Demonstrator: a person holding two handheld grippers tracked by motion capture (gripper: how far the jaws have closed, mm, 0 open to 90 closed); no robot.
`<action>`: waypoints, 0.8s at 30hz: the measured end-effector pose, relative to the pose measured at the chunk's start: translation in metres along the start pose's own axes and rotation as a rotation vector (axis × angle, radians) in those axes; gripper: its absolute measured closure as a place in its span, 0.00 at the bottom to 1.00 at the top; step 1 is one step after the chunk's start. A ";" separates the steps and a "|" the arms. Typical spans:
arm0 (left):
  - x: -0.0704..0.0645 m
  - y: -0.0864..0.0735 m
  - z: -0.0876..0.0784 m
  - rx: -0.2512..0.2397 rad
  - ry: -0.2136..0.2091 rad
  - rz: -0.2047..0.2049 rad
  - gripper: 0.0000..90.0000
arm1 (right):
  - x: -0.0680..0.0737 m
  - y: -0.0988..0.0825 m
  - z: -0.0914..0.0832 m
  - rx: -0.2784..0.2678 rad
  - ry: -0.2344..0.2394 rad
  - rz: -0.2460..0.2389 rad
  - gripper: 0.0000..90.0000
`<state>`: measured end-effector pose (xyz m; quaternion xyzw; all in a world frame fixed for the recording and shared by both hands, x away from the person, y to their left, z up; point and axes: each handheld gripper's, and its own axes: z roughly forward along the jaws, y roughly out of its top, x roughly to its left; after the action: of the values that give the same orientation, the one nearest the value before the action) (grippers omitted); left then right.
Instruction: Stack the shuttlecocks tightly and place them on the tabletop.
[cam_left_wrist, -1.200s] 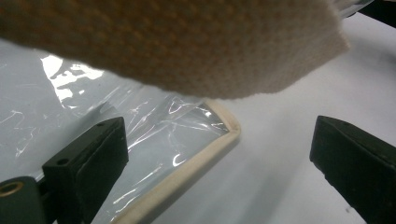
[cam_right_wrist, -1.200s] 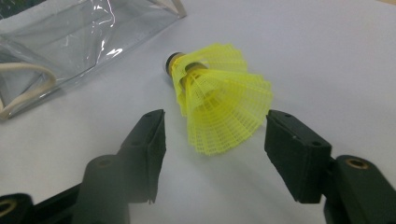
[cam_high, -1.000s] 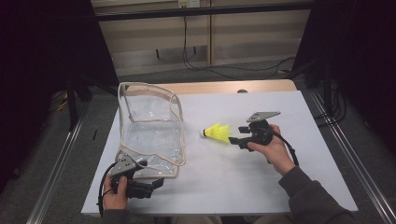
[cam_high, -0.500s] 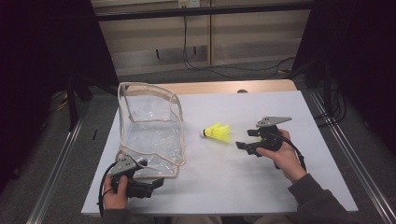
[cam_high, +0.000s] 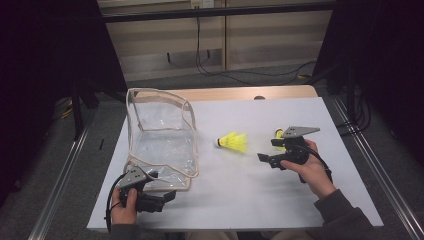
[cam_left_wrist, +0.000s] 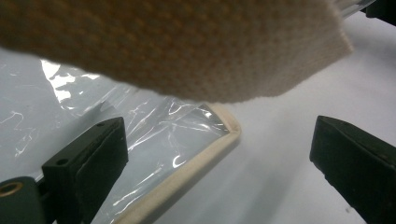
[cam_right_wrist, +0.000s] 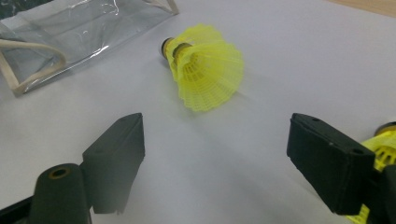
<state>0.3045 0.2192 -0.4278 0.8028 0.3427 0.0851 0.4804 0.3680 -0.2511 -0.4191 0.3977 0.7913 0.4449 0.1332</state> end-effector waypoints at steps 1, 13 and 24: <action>0.000 0.000 0.000 0.000 -0.001 0.000 0.05 | -0.001 -0.001 -0.001 -0.002 -0.004 0.003 0.21; 0.000 0.002 0.003 0.007 -0.007 0.011 0.05 | -0.004 -0.004 -0.012 -0.020 -0.017 0.014 0.20; 0.000 0.003 0.003 0.011 -0.003 0.015 0.04 | -0.011 -0.008 -0.022 -0.044 -0.026 0.039 0.19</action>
<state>0.3069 0.2158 -0.4274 0.8080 0.3366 0.0857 0.4759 0.3582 -0.2745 -0.4147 0.4156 0.7716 0.4596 0.1438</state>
